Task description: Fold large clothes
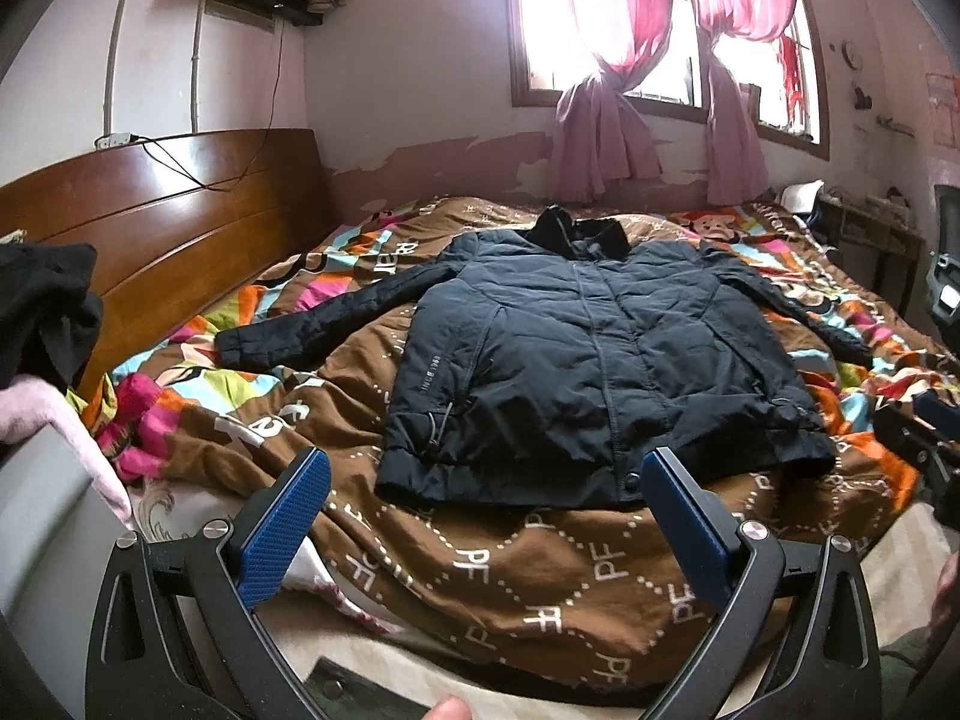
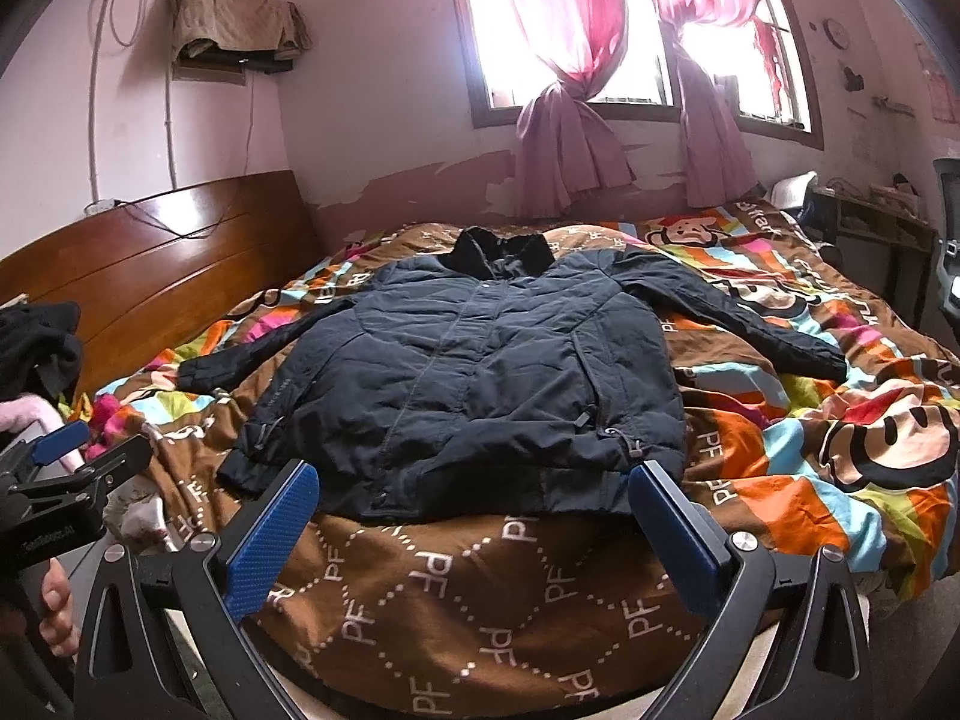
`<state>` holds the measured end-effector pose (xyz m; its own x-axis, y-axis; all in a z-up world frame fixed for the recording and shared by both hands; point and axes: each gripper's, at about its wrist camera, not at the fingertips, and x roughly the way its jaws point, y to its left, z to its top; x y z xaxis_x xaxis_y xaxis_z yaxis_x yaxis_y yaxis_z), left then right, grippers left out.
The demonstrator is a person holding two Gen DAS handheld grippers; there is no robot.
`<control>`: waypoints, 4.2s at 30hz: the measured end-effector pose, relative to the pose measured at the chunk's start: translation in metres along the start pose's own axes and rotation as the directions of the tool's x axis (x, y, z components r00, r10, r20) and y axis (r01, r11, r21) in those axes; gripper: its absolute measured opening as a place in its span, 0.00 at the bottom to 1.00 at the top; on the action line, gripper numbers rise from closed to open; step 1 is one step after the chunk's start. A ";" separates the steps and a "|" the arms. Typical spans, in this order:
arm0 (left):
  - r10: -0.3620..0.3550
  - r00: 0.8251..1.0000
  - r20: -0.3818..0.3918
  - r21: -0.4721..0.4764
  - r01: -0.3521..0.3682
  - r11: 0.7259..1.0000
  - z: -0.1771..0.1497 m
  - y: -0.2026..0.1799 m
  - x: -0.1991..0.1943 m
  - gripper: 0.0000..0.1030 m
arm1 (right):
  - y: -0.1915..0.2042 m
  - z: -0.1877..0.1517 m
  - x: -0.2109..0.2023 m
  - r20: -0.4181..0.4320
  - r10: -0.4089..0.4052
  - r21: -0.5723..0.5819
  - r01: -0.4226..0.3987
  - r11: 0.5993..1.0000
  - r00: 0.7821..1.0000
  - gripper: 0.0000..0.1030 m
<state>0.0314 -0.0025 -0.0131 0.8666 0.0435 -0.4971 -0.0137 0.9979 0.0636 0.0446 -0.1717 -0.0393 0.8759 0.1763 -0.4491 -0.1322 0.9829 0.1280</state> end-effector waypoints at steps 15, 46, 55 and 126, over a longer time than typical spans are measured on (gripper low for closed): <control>-0.032 0.996 -0.089 -0.025 0.030 0.999 0.055 -0.007 0.095 0.98 | -0.119 0.046 0.065 -0.003 -0.131 0.102 0.131 0.986 0.991 1.00; -0.359 0.906 -0.225 0.039 0.377 0.926 0.191 -0.208 0.384 0.98 | -0.473 0.058 0.267 -0.127 -0.282 0.825 0.259 0.502 0.951 0.88; -0.422 0.852 -0.308 -0.025 0.437 0.899 0.210 -0.256 0.455 0.98 | -0.527 0.026 0.286 -0.103 -0.271 0.905 0.203 0.373 0.957 0.52; -0.356 0.882 -0.309 -0.504 0.166 0.848 0.171 0.055 0.353 0.04 | -0.092 0.119 0.311 -0.187 0.150 -0.123 -0.175 0.977 0.971 0.74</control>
<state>0.4220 0.0595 -0.0370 0.6148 -0.3024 -0.7284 -0.1187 0.8776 -0.4645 0.3848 -0.2137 -0.0856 0.7435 0.3286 -0.5825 -0.3394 0.9359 0.0947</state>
